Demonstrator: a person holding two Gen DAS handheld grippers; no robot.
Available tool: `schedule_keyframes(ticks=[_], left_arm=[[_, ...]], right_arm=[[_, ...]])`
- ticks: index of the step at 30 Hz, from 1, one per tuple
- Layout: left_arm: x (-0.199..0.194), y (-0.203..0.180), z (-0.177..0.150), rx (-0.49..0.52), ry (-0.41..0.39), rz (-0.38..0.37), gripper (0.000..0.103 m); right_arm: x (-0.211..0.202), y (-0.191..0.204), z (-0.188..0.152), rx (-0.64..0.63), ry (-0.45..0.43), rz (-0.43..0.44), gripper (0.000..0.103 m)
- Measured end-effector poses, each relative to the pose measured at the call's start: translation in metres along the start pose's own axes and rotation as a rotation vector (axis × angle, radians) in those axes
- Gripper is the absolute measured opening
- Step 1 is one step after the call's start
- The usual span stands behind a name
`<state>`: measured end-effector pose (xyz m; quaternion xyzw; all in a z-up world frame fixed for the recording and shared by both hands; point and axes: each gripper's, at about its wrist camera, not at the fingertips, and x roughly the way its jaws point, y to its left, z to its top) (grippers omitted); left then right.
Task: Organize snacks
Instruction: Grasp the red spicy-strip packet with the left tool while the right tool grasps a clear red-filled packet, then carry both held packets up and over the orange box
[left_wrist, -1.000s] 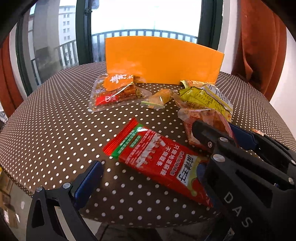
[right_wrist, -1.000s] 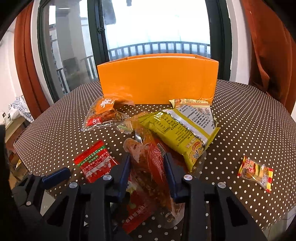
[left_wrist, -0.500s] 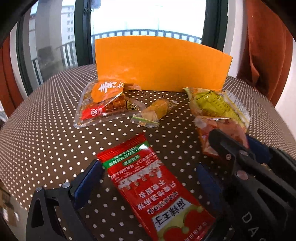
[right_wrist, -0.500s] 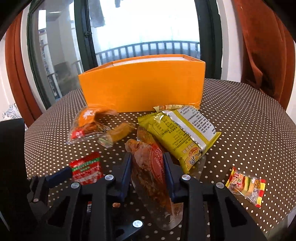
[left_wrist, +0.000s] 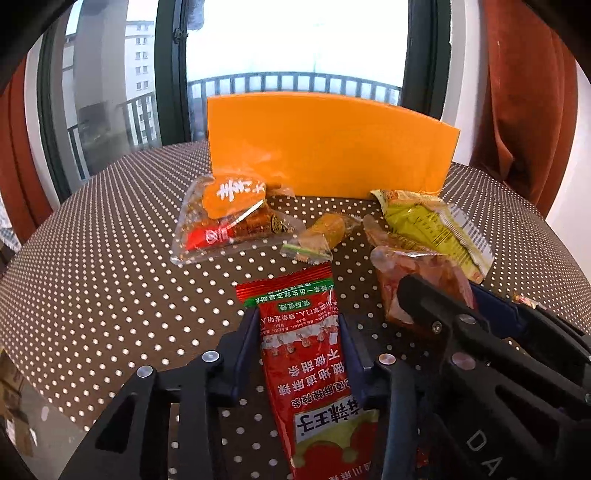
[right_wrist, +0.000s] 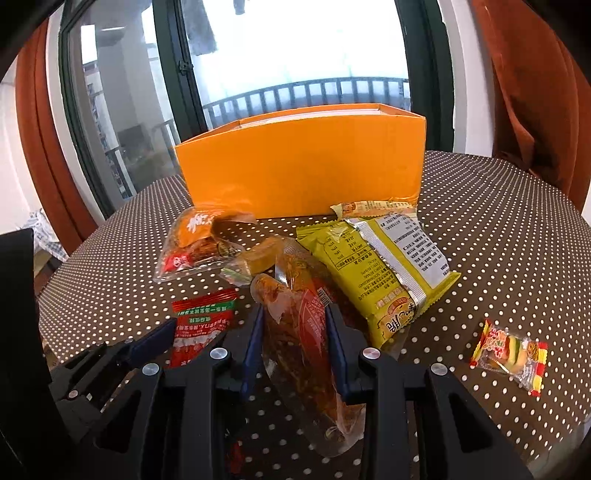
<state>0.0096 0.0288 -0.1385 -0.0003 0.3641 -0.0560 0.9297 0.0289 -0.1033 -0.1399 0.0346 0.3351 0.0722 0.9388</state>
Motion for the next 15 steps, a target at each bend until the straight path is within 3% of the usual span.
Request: schedule_keyframes(ticks=[15], left_arm=[[-0.028, 0.003, 0.039, 0.043, -0.033, -0.034, 0.042]], right_arm=[[-0.023, 0.011, 0.033, 0.033, -0.021, 0.043, 0.036]])
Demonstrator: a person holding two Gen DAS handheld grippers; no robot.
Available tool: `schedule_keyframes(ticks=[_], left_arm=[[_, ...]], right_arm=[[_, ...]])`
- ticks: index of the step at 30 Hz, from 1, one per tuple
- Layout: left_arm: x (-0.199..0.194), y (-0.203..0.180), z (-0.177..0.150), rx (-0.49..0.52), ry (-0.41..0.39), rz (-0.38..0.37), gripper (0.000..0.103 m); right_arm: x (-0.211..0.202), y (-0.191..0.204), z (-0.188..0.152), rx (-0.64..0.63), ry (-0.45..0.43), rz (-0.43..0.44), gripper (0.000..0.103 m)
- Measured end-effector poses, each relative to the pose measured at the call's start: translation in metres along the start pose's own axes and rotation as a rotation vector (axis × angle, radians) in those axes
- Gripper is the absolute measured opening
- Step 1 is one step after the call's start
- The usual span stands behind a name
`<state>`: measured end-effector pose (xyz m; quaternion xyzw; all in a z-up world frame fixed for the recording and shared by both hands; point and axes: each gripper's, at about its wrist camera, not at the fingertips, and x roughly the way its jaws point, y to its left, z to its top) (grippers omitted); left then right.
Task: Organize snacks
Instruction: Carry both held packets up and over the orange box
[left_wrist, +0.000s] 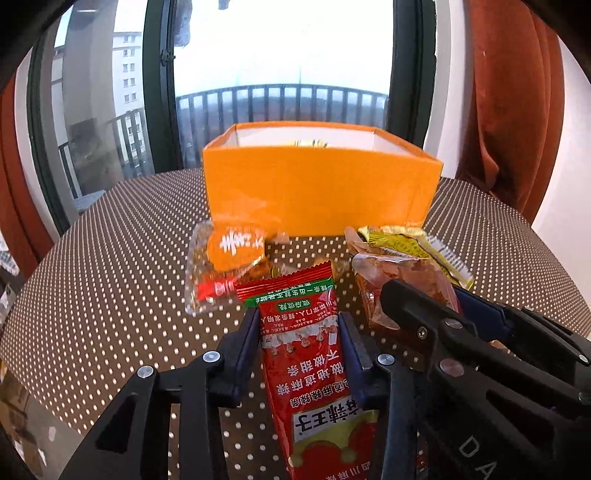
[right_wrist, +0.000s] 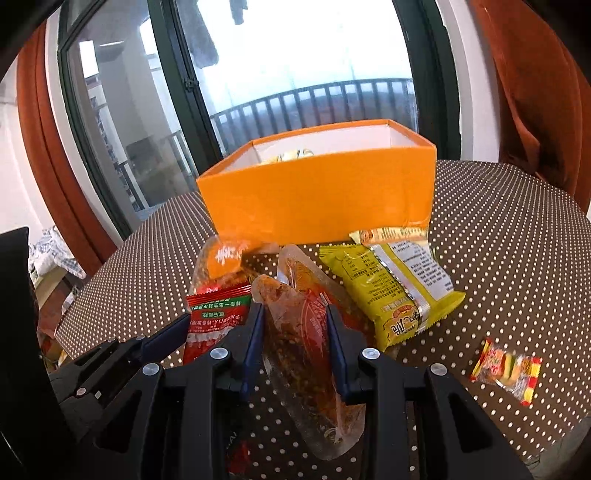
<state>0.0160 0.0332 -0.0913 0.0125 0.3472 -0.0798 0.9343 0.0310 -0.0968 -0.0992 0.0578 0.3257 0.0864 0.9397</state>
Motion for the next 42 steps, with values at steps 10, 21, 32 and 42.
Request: schedule_keyframes(ticks=[10, 21, 32, 42], left_arm=[[-0.008, 0.009, 0.022, -0.012, -0.023, -0.027, 0.042], [-0.009, 0.002, 0.047, 0.020, -0.042, -0.070, 0.042], [-0.010, -0.037, 0.079, 0.043, -0.086, -0.094, 0.042], [-0.018, -0.054, 0.109, 0.063, -0.125, -0.067, 0.042]], right_arm=[[-0.009, 0.009, 0.025, 0.003, -0.024, 0.029, 0.036], [-0.020, 0.008, 0.046, 0.018, -0.054, -0.015, 0.036], [-0.043, -0.022, 0.073, 0.061, -0.110, -0.092, 0.036], [-0.055, -0.034, 0.098, 0.047, -0.147, -0.080, 0.036]])
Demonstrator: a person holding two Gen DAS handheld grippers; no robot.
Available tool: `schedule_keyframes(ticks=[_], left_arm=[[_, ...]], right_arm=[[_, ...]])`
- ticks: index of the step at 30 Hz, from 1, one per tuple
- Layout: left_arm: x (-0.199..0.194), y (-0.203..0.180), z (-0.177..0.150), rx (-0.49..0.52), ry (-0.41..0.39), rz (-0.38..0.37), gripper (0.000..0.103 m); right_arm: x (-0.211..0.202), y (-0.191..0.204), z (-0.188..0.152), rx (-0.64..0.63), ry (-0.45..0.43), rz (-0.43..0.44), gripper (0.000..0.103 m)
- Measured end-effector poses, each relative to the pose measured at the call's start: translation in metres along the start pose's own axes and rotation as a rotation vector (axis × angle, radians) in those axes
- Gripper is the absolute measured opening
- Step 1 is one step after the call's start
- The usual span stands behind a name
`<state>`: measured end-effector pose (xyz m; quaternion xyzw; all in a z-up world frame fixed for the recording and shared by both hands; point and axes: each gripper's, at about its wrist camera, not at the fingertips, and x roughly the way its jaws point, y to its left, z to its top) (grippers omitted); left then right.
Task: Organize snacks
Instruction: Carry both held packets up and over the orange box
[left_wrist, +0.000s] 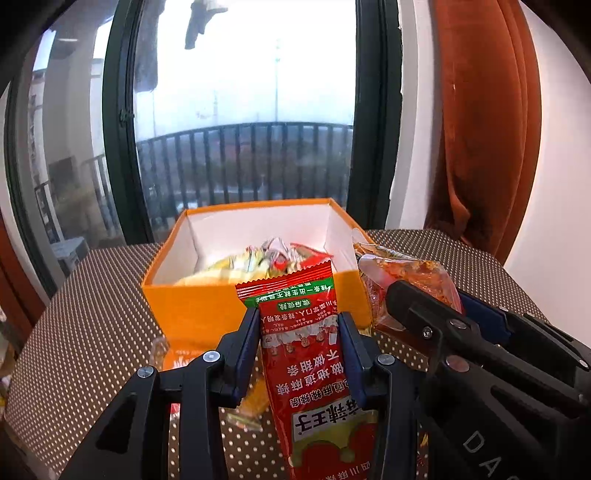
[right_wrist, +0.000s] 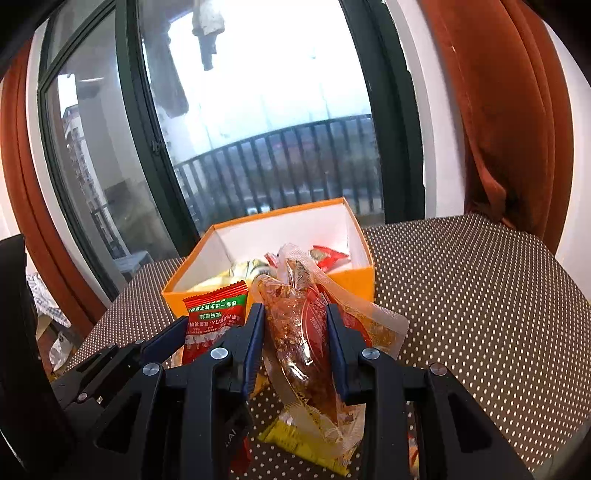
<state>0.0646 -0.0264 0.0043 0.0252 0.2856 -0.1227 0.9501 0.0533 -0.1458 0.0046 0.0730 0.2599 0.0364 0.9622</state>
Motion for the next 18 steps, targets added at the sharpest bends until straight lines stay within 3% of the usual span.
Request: schedule_keyframes(ticks=[11, 18], left_arm=[[0.008, 0.002, 0.042, 0.034, -0.040, 0.005, 0.042], [0.031, 0.019, 0.063, 0.003, -0.040, -0.040, 0.042]], right_arm=[[0.010, 0.010, 0.038, -0.043, -0.031, -0.019, 0.036], [0.031, 0.014, 0.058, -0.060, -0.051, -0.028, 0.036]])
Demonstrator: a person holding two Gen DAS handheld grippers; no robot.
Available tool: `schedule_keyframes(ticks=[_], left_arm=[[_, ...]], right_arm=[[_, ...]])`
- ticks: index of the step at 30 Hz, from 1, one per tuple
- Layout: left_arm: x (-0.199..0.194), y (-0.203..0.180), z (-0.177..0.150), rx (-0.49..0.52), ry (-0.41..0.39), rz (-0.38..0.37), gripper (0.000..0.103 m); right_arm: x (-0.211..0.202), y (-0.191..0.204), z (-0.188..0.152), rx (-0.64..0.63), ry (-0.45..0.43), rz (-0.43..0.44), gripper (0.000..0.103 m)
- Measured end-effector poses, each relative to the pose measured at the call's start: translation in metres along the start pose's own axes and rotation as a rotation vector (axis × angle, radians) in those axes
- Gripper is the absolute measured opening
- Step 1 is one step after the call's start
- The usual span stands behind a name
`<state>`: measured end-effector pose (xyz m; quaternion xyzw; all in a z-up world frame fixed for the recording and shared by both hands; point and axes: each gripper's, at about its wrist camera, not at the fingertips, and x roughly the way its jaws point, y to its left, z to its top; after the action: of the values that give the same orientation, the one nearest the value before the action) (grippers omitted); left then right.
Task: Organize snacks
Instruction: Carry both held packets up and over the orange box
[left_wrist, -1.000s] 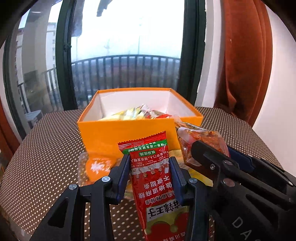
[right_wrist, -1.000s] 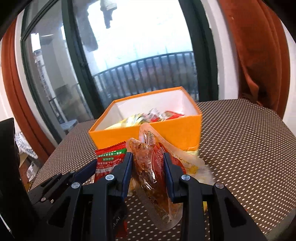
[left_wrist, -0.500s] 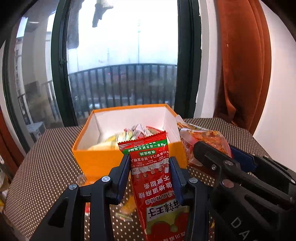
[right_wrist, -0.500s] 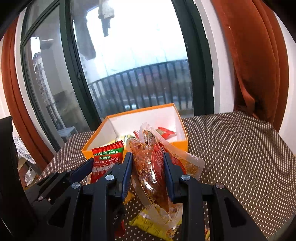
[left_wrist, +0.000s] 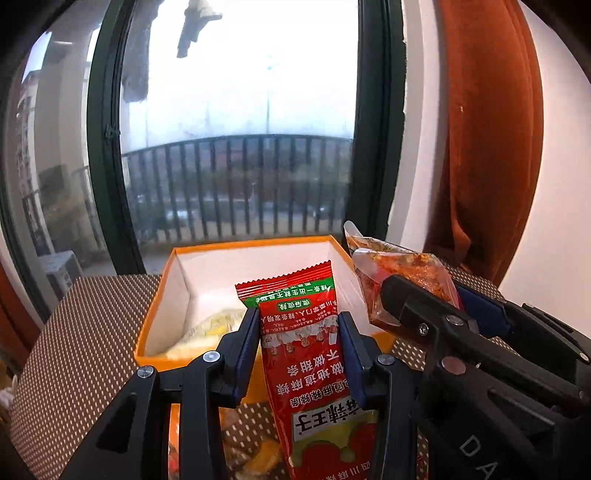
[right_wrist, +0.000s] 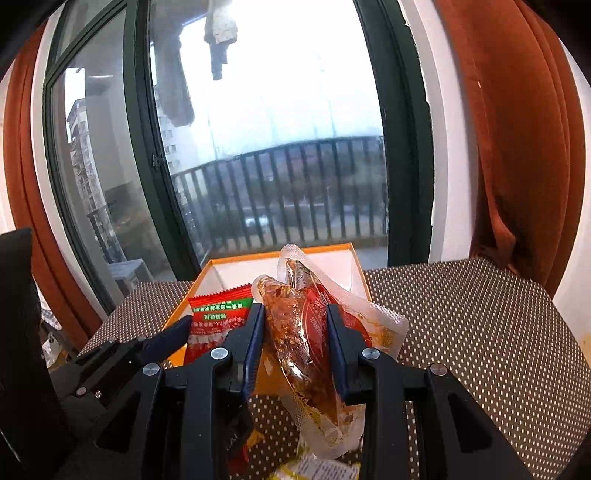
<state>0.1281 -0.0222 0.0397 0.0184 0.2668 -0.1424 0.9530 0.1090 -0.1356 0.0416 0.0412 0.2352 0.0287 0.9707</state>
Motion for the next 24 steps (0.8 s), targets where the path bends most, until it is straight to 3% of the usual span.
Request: schedule_keyframes(ticks=[13, 19, 24], left_arm=[[0.047, 0.028, 0.035, 0.010, -0.004, 0.043, 0.042], [0.082, 0.050, 0.043, 0.004, 0.071, 0.100, 0.043], [0.108, 0.064, 0.047, 0.003, 0.141, 0.091, 0.043]], right_arm=[[0.060, 0.008, 0.025, 0.019, 0.007, 0.027, 0.036], [0.099, 0.014, 0.032, 0.020, 0.075, 0.001, 0.036], [0.128, 0.013, 0.033, 0.051, 0.142, -0.003, 0.036]])
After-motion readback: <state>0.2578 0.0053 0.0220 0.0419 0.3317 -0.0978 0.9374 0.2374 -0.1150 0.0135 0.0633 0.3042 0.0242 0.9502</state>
